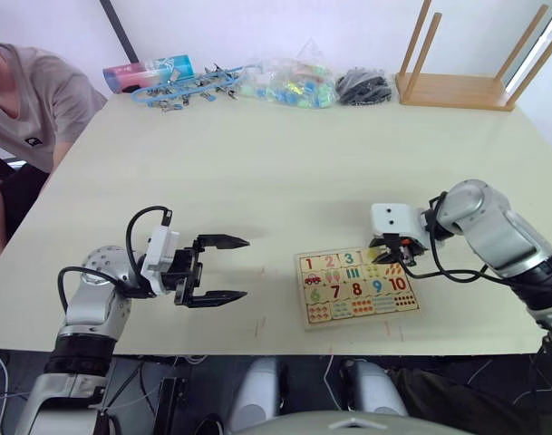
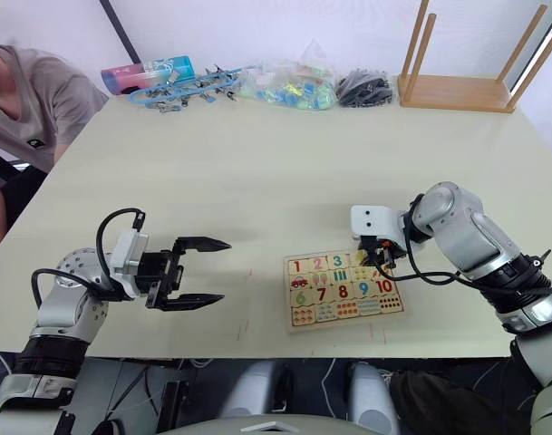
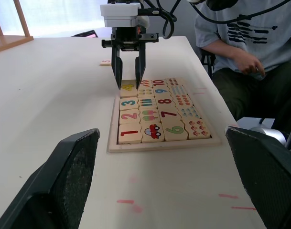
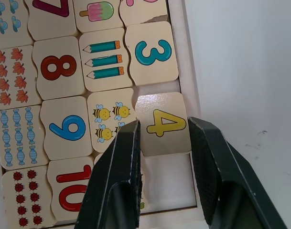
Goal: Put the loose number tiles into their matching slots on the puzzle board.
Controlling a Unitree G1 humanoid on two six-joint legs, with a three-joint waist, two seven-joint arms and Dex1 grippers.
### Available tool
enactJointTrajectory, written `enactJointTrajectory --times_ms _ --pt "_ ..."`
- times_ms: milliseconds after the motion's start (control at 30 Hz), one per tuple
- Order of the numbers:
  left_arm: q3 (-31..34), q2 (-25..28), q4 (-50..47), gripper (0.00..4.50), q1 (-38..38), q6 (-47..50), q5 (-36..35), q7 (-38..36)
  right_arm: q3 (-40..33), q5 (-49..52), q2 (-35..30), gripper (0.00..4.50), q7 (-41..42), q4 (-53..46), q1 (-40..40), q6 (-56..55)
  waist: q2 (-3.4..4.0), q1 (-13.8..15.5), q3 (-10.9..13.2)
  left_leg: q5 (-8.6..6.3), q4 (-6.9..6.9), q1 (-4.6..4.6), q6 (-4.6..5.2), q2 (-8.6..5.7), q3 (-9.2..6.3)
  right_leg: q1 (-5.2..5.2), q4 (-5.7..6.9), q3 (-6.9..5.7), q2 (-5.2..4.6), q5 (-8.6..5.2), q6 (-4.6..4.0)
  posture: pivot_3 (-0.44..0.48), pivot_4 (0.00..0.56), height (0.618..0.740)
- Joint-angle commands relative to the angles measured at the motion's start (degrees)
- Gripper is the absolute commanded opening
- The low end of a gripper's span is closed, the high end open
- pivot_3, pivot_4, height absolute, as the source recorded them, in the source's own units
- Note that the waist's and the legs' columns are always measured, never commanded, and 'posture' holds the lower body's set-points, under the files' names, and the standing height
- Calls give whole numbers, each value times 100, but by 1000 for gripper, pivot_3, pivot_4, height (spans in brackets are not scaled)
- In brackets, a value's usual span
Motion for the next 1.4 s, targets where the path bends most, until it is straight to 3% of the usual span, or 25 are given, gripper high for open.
enactJointTrajectory --times_ms 33,633,700,767,800,867,1233,1333,1400 --pt "168 49 -212 4500 59 2 -14 -112 -26 -47 19 888 -22 -128 17 -59 0 0 0 0 0 0 0 0 0 0 0 0 0 0 0 0 150 740" --pt "169 81 -234 4500 68 -6 -6 -140 -21 -105 184 888 -20 -92 40 -169 -2 -65 1 0 0 1 0 1 -2 0 0 -1 0 0 0 0 150 740" --pt "160 76 -215 4500 50 -10 1 -148 -33 -105 195 1908 -25 -68 34 -225 -2 -79 2 0 0 1 0 1 -2 0 0 0 0 0 0 0 150 740" --pt "162 80 -217 4500 58 -15 -1 -156 -39 -108 196 2460 -24 -76 38 -224 -3 -98 5 0 0 1 0 1 -2 0 0 0 0 0 0 0 150 740" --pt "163 81 -219 4500 60 -16 -2 -158 -56 -112 199 3016 -31 -56 24 -223 -4 -103 6 0 0 0 0 1 -2 0 0 0 0 0 0 0 150 740" --pt "161 79 -208 4500 50 -18 1 -162 -85 -113 204 3659 -43 -20 -3 -222 -6 -115 7 0 0 1 0 2 -2 0 0 0 0 0 0 0 150 740" --pt "121 61 -141 4500 -17 -50 16 -177 -597 367 65 3659 36 -152 -12 44 -7 -117 14 0 -1 0 0 2 -3 0 0 0 -2 0 0 0 150 740" --pt "117 54 -144 4500 -18 -53 16 -177 -918 658 51 2873 -42 -282 143 129 -8 -114 15 0 -2 0 0 3 -2 0 -1 0 -3 0 0 0 150 740" --pt "124 58 -151 4500 1 -57 8 -177 -1129 870 86 1911 -130 -428 295 259 -9 -114 16 0 -4 0 0 3 -4 1 -4 -2 -4 0 0 0 150 740"
